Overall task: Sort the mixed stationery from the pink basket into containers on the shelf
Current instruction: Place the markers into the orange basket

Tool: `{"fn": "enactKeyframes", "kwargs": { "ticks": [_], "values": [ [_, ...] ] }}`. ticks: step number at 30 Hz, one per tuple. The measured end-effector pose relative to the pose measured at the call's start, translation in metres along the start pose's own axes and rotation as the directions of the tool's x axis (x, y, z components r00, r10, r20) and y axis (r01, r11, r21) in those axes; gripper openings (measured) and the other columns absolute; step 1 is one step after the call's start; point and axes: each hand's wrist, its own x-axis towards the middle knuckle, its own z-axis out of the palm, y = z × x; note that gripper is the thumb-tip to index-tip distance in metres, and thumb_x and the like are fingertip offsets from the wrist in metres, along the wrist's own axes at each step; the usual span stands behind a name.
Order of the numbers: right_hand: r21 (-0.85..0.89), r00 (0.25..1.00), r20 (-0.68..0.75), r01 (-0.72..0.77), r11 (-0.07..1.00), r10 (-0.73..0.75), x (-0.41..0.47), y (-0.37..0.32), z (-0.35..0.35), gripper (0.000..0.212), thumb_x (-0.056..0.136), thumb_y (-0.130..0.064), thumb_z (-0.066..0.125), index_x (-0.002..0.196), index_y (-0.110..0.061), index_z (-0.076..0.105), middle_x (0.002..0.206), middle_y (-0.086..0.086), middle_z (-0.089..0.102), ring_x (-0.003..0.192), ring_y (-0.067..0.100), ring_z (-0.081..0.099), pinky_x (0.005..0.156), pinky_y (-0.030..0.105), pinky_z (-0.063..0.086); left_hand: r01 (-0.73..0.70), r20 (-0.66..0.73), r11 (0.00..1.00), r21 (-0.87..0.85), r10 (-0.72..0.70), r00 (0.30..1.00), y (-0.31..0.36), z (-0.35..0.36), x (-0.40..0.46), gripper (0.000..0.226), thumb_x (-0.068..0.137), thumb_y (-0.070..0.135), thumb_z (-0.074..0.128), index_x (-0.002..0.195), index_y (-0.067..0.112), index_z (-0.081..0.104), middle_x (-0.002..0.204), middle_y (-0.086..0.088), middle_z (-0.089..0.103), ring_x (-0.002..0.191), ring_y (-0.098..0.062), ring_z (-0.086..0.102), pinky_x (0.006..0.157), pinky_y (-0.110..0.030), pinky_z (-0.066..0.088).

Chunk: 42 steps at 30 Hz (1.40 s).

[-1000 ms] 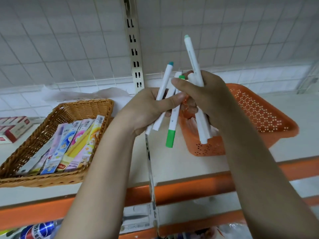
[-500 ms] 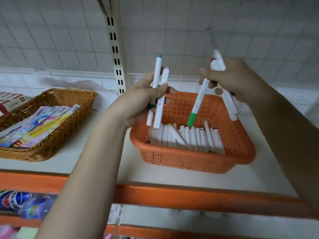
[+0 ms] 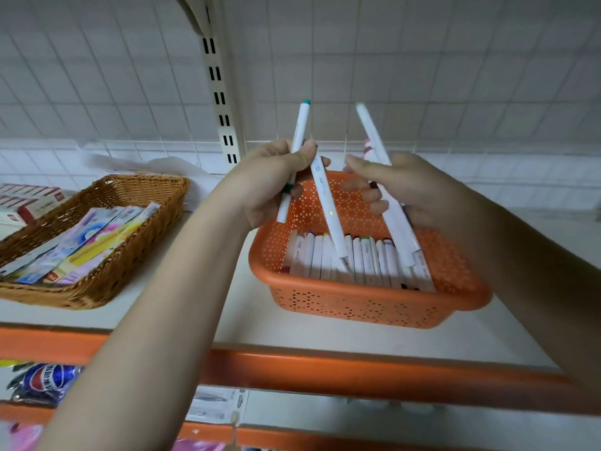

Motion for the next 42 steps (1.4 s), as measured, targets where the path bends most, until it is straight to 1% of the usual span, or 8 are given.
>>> {"fn": "enactKeyframes", "kwargs": {
  "ticks": [4, 12, 18, 23, 31, 34, 37, 42],
  "values": [
    [-0.114, 0.965, 0.256, -0.031, 0.993, 0.060, -0.030, -0.007, 0.023, 0.023, 0.075, -0.021, 0.072, 0.088, -0.007, 0.058, 0.073, 0.009, 0.069, 0.043, 0.005, 0.042, 0.039, 0.015, 0.037, -0.019, 0.009, 0.996, -0.087, 0.020, 1.000, -0.002, 0.003, 0.003, 0.033, 0.096, 0.019, 0.052, 0.064, 0.016, 0.062, 0.075, -0.006, 0.056, 0.047, -0.007, 0.041, 0.043, -0.016, 0.036],
    [-0.311, 0.984, -0.109, 0.098, 0.945, -0.138, -0.032, -0.008, -0.013, 0.015, 0.088, -0.016, 0.064, 0.093, -0.003, 0.058, 0.064, 0.009, 0.068, 0.043, 0.012, 0.058, 0.037, 0.021, 0.041, 0.073, -0.049, 0.935, -0.348, -0.096, 0.994, -0.005, -0.002, 0.009, 0.041, 0.100, 0.001, 0.032, 0.137, 0.018, 0.038, 0.086, -0.008, 0.062, 0.057, -0.011, 0.058, 0.048, -0.024, 0.047],
    [-0.376, 0.964, -0.171, 0.125, 0.918, -0.201, -0.020, 0.000, -0.031, 0.085, 0.085, 0.004, 0.060, 0.145, -0.033, 0.015, 0.080, 0.017, 0.061, 0.058, 0.027, 0.068, 0.042, 0.027, 0.045, 0.128, 0.112, 0.972, -0.195, -0.107, 0.988, -0.012, 0.001, 0.016, 0.079, 0.091, -0.016, 0.040, 0.144, 0.040, 0.025, 0.083, -0.008, 0.060, 0.077, -0.016, 0.068, 0.069, -0.047, 0.058],
    [-0.420, 0.950, -0.248, 0.073, 0.904, -0.192, -0.019, 0.009, -0.036, 0.058, 0.082, 0.004, 0.057, 0.124, -0.028, 0.034, 0.079, 0.015, 0.059, 0.048, 0.017, 0.063, 0.039, 0.024, 0.042, 0.165, 0.096, 0.967, 0.193, -0.186, 0.978, -0.025, 0.004, 0.024, 0.051, 0.088, -0.011, 0.052, 0.127, 0.021, 0.043, 0.097, -0.011, 0.062, 0.095, -0.023, 0.068, 0.076, -0.044, 0.058],
    [-0.486, 0.972, -0.173, -0.227, 0.844, 0.161, -0.019, 0.027, -0.041, 0.014, 0.084, -0.005, 0.061, 0.097, -0.006, 0.056, 0.071, 0.012, 0.063, 0.059, 0.021, 0.061, 0.058, 0.033, 0.052, -0.020, 0.029, 0.148, 0.989, -0.059, 0.998, -0.040, 0.022, 0.017, 0.029, 0.094, 0.021, 0.051, 0.117, 0.006, 0.059, 0.129, -0.015, 0.049, 0.107, -0.023, 0.052, 0.086, -0.030, 0.040],
    [-0.274, 0.976, -0.211, -0.101, 0.956, 0.043, -0.019, 0.023, -0.035, 0.009, 0.091, -0.016, 0.059, 0.085, -0.009, 0.055, 0.068, 0.008, 0.057, 0.054, 0.017, 0.055, 0.057, 0.031, 0.049, -0.100, 0.087, 0.219, 0.971, 0.068, 0.994, -0.025, 0.029, 0.012, 0.043, 0.095, 0.036, 0.050, 0.128, 0.008, 0.055, 0.136, -0.010, 0.049, 0.120, -0.021, 0.049, 0.098, -0.031, 0.037],
    [0.047, 0.960, -0.281, 0.009, 0.999, 0.004, -0.021, 0.014, -0.024, 0.023, 0.094, -0.029, 0.055, 0.081, -0.010, 0.058, 0.071, 0.005, 0.067, 0.060, 0.015, 0.062, 0.061, 0.029, 0.052, -0.096, 0.244, 0.643, 0.760, -0.145, 0.959, -0.011, 0.041, 0.000, 0.056, 0.081, 0.058, 0.051, 0.110, 0.013, 0.067, 0.107, 0.000, 0.069, 0.097, -0.011, 0.064, 0.091, -0.029, 0.049],
    [0.239, 0.960, -0.267, 0.154, 0.959, -0.088, -0.021, 0.007, -0.004, 0.024, 0.094, -0.029, 0.055, 0.083, -0.010, 0.062, 0.089, 0.006, 0.073, 0.089, 0.017, 0.069, 0.081, 0.028, 0.054, 0.029, 0.405, 0.881, 0.471, -0.246, 0.881, -0.022, 0.049, -0.008, 0.014, 0.082, 0.025, 0.068, 0.091, 0.015, 0.068, 0.078, 0.004, 0.068, 0.075, -0.004, 0.066, 0.075, -0.020, 0.057]
  ]
}}
